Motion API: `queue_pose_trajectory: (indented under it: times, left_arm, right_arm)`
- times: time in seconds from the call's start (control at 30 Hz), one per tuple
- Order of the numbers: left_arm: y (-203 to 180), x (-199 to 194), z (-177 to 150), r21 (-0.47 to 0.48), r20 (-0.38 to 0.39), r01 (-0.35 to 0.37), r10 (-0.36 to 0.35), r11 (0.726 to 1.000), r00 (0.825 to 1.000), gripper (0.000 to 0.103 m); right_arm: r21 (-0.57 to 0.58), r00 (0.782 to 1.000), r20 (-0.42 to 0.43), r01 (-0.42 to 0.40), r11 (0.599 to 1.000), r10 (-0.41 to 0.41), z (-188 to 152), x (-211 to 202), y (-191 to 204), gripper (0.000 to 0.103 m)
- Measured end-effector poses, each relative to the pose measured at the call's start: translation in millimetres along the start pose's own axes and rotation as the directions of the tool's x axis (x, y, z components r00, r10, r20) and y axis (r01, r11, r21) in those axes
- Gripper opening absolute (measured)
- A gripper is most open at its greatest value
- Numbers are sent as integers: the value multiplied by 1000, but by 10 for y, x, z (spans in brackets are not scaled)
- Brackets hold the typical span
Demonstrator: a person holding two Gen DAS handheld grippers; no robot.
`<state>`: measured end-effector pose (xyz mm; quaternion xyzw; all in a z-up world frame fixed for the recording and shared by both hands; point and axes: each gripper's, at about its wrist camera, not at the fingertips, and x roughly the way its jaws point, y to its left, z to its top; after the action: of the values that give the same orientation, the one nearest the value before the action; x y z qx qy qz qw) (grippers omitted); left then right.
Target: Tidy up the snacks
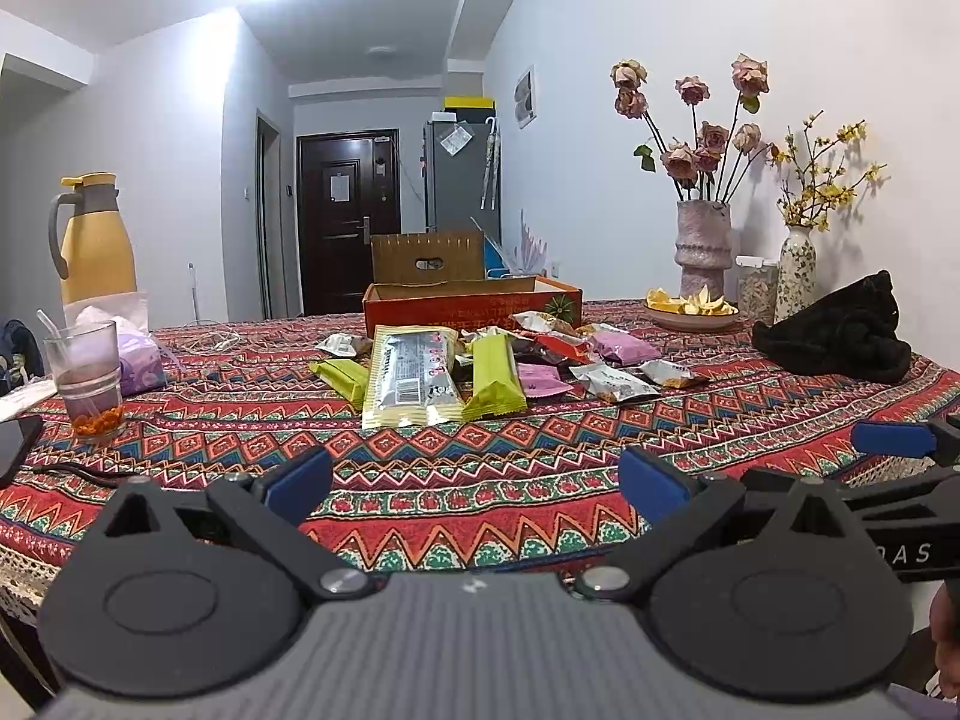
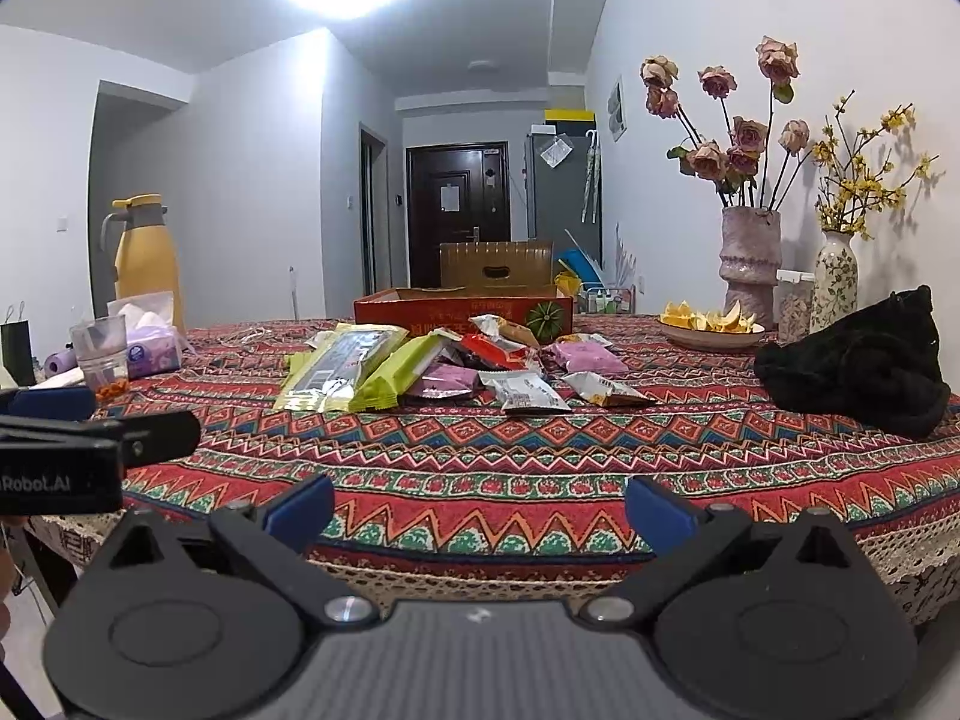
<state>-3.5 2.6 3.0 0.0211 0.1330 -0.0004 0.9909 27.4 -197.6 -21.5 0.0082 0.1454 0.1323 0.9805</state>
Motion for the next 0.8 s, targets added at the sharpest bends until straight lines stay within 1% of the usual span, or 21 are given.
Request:
queue_pose_trajectory:
  times: [0.8]
  left_arm:
    - [5, -7, -14, -1, 4, -6, 6, 1000, 1000, 103]
  right_arm:
    - [-6, 1000, 3, -3, 1000, 3, -4, -7, 11, 103]
